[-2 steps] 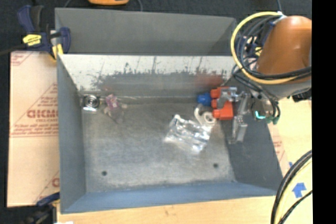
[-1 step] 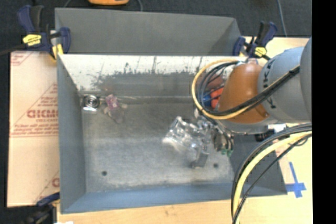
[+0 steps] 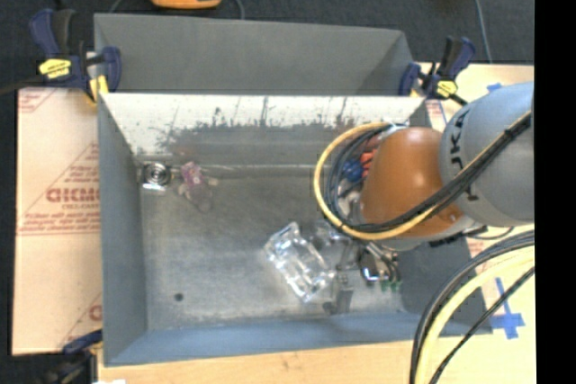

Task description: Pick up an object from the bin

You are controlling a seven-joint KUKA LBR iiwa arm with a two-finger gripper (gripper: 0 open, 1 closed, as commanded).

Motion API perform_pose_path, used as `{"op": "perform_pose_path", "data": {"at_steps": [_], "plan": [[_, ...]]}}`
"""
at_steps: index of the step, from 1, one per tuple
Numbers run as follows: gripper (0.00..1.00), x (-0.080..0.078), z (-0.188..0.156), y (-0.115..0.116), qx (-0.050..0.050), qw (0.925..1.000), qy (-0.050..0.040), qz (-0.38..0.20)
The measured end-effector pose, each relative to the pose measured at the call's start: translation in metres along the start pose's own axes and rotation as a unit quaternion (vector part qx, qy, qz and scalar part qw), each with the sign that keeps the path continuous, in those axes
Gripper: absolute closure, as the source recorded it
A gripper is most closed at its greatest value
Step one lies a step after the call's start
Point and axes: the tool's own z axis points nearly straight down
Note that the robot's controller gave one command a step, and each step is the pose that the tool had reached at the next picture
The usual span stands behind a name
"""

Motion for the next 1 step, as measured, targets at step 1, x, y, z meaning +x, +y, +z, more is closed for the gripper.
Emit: {"op": "perform_pose_path", "data": {"at_steps": [1], "plan": [[0.00, -0.0015, 0.0007, 0.0315, 0.000, 0.9992, -0.0002, 0.039]]}}
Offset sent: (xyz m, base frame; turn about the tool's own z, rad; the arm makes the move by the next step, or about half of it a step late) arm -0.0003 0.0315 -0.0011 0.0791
